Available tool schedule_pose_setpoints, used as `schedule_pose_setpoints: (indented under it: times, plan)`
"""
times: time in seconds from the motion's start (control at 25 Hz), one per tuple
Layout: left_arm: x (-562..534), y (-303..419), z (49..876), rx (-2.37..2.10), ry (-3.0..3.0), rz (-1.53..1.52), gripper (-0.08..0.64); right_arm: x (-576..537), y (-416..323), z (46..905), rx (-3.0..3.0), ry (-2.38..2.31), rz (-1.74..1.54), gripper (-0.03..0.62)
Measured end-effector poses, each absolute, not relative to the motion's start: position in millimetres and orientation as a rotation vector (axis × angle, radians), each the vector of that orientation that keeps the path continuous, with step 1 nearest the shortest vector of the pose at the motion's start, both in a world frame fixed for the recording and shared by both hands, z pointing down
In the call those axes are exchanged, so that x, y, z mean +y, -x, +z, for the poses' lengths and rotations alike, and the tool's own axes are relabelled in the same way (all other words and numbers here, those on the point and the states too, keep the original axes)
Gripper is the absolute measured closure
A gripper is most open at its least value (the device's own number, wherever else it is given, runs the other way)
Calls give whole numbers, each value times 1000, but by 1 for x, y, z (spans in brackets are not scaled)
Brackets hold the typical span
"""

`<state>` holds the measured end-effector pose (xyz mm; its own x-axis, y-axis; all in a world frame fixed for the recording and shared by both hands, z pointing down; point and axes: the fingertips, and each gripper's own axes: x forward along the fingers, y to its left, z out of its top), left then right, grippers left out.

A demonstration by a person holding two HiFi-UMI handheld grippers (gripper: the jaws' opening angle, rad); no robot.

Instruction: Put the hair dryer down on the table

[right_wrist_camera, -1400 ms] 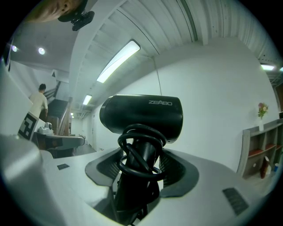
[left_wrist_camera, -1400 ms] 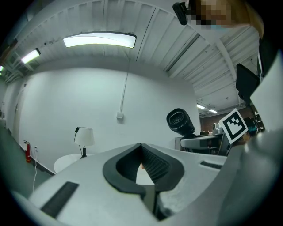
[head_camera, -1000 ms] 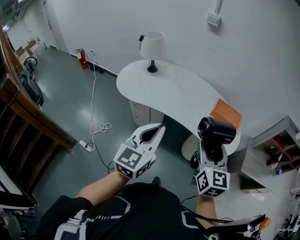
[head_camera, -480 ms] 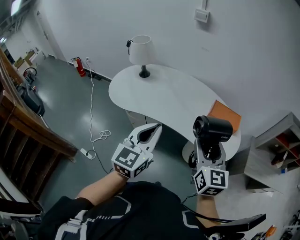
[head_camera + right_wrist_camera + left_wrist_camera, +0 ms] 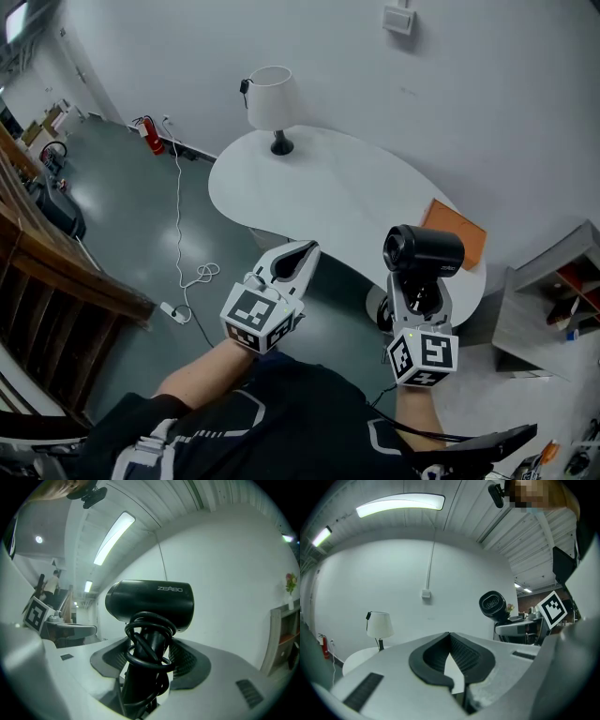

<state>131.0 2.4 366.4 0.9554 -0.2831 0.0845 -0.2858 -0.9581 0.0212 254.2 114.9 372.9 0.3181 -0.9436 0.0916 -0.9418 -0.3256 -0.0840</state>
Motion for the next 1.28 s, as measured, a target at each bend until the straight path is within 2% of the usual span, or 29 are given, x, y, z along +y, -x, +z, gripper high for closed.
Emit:
schedule_pose_setpoints:
  times: [0.52, 1.28]
  plan:
    - [-105, -136, 367, -329, -3086, 104, 554, 15, -253, 373, 1751, 2620, -194, 324]
    - [-222, -106, 385, -172, -3006, 66, 555, -106, -225, 388, 1658, 2706, -358, 324]
